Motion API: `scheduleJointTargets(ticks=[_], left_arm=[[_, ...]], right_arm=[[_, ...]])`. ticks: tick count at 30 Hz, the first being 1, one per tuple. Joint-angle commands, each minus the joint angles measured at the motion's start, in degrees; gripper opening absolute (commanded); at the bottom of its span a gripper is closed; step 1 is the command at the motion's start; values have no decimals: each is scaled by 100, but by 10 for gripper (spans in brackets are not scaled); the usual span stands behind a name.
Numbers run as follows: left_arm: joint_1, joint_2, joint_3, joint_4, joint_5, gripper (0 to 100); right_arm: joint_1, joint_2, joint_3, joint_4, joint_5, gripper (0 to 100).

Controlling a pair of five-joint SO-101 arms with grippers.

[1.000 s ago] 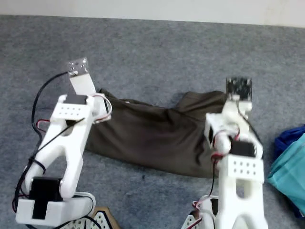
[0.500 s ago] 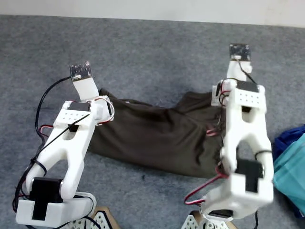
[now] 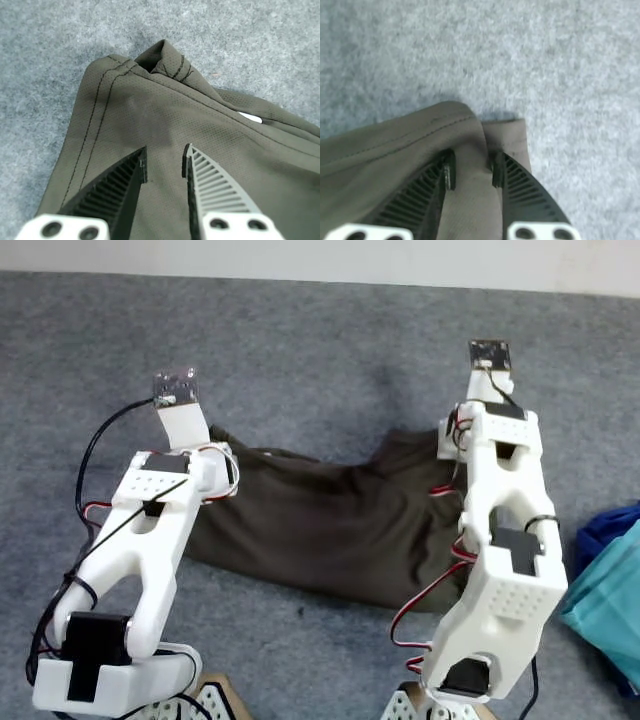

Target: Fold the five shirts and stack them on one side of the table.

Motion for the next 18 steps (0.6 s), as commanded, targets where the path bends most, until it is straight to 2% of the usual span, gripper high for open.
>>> scheduleJointTargets(ticks=[1, 4, 9, 14, 18], left_arm=[[66, -48, -48, -88, -62, 141], [66, -48, -48, -88, -62, 141], [84, -40, -48, -88, -70, 141], [92, -40, -48, -88, -70, 141], [92, -40, -48, -97, -70, 141]], right_arm=[[48, 101, -567, -101, 88, 134], [57, 233, -655, -92, 88, 127], [92, 233, -681, -92, 79, 2], [224, 207, -681, -66, 79, 8], [391, 119, -927, 330, 79, 8]])
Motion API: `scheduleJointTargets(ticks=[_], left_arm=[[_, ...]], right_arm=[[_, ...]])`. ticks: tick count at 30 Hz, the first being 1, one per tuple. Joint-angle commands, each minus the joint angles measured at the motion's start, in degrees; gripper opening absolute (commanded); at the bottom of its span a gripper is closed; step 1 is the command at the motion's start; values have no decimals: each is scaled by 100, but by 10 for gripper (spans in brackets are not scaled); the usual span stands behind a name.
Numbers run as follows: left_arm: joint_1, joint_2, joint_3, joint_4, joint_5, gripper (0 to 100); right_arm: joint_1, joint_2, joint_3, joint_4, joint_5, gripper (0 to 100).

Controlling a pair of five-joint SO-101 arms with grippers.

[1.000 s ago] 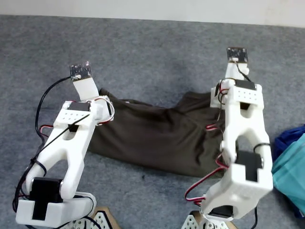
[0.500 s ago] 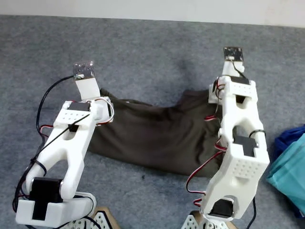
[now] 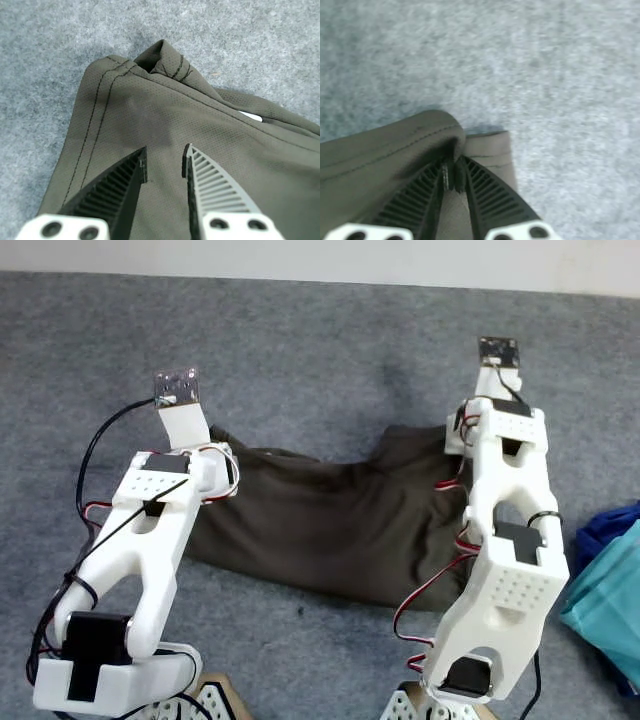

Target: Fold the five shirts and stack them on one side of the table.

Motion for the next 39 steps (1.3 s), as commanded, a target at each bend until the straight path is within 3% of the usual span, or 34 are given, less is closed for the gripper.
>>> scheduleJointTargets(ticks=[1, 4, 8, 14, 18, 26, 39], left_arm=[[92, -40, -48, -97, -62, 141], [92, -31, -4, -273, -62, 141], [84, -31, -4, -281, -62, 141], [75, -31, -4, -281, -62, 141], [75, -31, -4, -290, -62, 141], [75, -31, -4, -290, -62, 141], [75, -4, 4, -378, -334, 140]], right_arm=[[215, -224, -488, 338, 79, 8], [242, -251, -673, 514, 97, 22], [189, -242, -699, 567, 97, 117], [163, -233, -716, 558, 123, 9], [154, -224, -690, 558, 378, 6], [92, -224, -681, 585, 369, 125], [-110, 760, -778, 523, 369, 120]])
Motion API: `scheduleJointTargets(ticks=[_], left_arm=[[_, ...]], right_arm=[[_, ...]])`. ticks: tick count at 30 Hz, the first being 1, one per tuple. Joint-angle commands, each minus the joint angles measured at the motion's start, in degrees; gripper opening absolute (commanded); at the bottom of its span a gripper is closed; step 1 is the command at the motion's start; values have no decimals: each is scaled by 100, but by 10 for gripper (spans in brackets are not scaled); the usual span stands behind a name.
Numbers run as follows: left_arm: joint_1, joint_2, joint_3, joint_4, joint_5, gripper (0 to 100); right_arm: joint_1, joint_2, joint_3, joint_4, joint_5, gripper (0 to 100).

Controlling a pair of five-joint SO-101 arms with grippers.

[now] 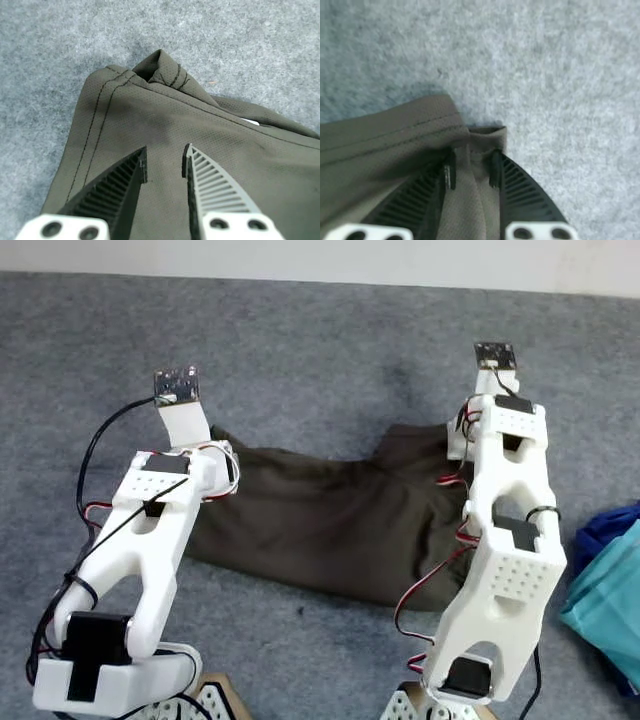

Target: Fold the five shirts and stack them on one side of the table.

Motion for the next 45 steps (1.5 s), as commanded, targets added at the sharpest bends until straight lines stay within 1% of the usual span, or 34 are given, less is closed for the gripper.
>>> scheduleJointTargets(ticks=[1, 4, 5, 9, 19, 23, 26, 30, 32, 45], left_arm=[[75, 57, -31, -114, -202, 140], [75, 312, -75, -281, -202, 140], [75, 365, -75, -360, -202, 139], [66, 444, -75, -448, -202, 139], [92, 453, -75, -466, -229, 139], [92, 462, -75, -475, -229, 139], [92, 470, -75, -475, -229, 139], [101, 470, -75, -475, -229, 139], [101, 479, -75, -475, -229, 139], [84, 470, -75, -475, -229, 139]], right_arm=[[-127, 57, -215, -22, 53, 103], [-92, 48, -409, 31, 53, 17], [-84, 48, -514, 101, 53, 3], [57, 57, -813, 303, 53, 8], [664, 57, -1112, 312, 97, 8], [699, 57, -1077, 312, 97, 8], [681, 75, -1077, 312, 123, 34], [602, 84, -1095, 312, 255, 184], [523, 84, -1112, 295, 255, 226], [-13, 101, -1358, 268, 220, 228]])
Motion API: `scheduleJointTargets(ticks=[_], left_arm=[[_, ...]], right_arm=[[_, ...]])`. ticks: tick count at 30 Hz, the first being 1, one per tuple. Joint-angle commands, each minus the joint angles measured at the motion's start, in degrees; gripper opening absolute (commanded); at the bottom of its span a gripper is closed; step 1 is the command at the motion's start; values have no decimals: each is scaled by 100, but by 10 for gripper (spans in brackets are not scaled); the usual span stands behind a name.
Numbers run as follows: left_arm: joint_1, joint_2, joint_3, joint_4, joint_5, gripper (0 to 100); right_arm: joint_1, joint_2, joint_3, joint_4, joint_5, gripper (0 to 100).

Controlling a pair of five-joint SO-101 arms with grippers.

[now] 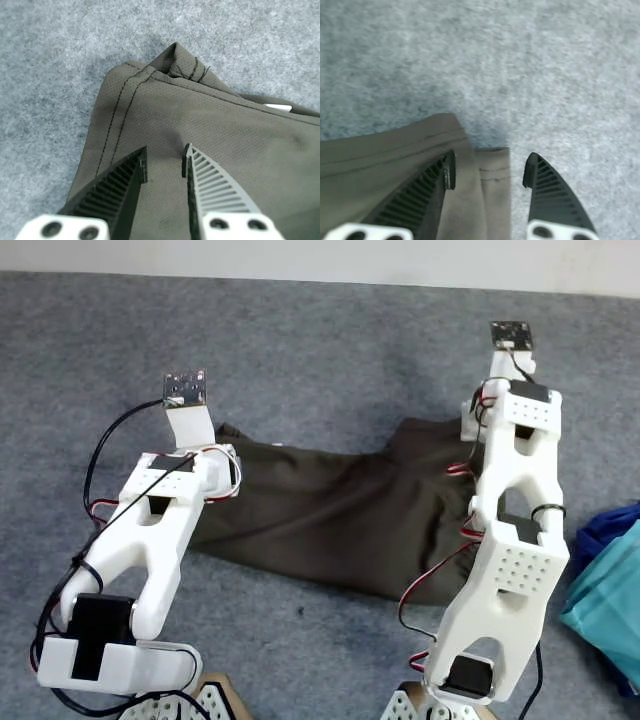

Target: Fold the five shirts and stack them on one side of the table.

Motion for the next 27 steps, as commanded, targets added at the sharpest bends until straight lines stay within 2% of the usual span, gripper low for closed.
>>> scheduleJointTargets(ticks=[1, 14, 16, 21, 27], left_arm=[[92, -22, -75, -88, -62, 139], [92, -13, -75, -88, -62, 140], [101, -13, -75, -88, -62, 140], [101, -4, -75, -88, -62, 140], [101, -4, -84, -88, -62, 140]], right_arm=[[-136, -84, -251, -31, 35, 228], [145, 936, -681, 4, 70, 226], [145, 1103, -866, 13, 70, 194], [154, 1156, -1402, 426, 70, 0], [154, 1156, -2589, 1525, 53, 6]])
